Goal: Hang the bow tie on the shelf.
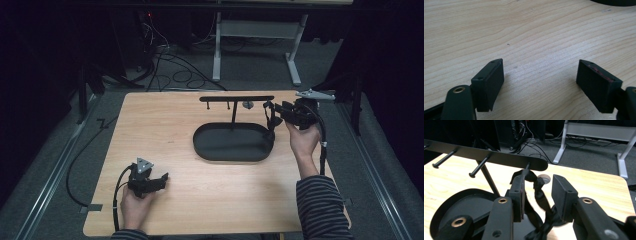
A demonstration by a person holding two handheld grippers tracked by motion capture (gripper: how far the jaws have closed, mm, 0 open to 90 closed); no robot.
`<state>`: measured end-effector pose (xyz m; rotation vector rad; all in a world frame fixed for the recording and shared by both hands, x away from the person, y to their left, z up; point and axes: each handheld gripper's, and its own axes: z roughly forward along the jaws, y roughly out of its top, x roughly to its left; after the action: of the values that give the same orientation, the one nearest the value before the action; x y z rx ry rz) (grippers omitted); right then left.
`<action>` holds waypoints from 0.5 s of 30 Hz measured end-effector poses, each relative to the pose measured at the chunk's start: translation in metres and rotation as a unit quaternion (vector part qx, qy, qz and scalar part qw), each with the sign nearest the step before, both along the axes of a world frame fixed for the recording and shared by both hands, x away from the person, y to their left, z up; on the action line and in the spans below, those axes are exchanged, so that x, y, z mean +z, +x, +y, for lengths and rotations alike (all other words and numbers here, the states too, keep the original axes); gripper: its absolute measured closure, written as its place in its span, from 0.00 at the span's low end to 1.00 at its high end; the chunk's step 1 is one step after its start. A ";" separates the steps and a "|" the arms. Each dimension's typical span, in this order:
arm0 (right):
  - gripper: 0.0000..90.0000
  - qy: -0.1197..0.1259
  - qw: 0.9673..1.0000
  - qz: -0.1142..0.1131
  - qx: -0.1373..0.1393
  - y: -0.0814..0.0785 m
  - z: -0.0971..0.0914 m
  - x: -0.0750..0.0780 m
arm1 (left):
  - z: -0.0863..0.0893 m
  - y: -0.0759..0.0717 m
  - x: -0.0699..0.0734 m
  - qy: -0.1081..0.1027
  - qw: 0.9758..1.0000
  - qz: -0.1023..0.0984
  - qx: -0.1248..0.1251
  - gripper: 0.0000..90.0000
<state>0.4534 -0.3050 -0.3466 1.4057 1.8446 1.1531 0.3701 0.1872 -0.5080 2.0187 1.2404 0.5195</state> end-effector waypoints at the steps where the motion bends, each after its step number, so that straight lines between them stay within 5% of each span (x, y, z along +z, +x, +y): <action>1: 0.71 0.001 1.000 0.002 0.001 -0.001 -0.001 0.001 | 0.000 0.000 0.000 0.000 1.000 0.000 0.000 0.25; 15: 0.65 0.007 1.000 -0.006 0.006 -0.020 -0.015 0.001 | 0.000 0.000 0.000 0.002 1.000 0.000 0.000 0.25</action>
<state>0.4331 -0.3196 -0.3451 1.3941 1.8428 1.1804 0.3700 0.1868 -0.5079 2.0231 1.2402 0.5227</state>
